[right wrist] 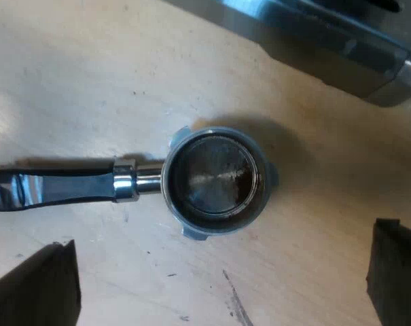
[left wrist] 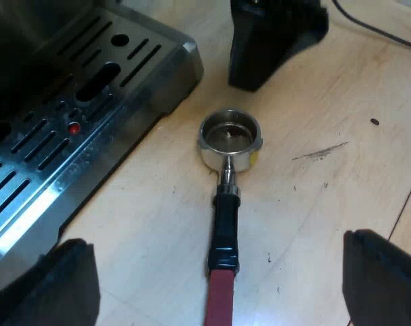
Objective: Put the handle in the coffee machine
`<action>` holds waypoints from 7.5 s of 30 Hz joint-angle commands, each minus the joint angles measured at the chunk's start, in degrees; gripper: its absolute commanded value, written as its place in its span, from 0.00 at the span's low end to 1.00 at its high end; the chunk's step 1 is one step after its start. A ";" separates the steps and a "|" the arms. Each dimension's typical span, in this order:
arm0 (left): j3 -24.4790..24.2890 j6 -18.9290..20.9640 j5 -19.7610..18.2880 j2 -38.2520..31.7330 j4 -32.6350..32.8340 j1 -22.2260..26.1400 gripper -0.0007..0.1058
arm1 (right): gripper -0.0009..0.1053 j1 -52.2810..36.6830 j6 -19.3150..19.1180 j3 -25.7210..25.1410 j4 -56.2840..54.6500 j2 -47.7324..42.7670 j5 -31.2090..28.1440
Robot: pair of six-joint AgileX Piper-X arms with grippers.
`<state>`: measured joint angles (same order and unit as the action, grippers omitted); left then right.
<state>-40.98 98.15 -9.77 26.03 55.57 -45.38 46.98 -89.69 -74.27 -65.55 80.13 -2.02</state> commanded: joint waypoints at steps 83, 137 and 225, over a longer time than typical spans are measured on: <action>-0.12 -0.80 -0.29 -0.11 -0.64 -0.26 0.70 | 0.01 -0.15 -0.80 14.95 17.98 6.92 3.98; 10.69 -16.42 -15.87 23.54 -24.19 -0.26 0.70 | 0.01 -0.15 4.78 4.26 -5.88 -9.06 6.20; 10.63 -11.01 -18.73 31.23 -26.24 -0.26 0.01 | 0.86 -0.15 1.59 4.26 -4.46 -11.79 9.18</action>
<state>-30.28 86.65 -29.08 57.20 29.09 -45.38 46.74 -83.78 -69.30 -69.95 69.99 2.68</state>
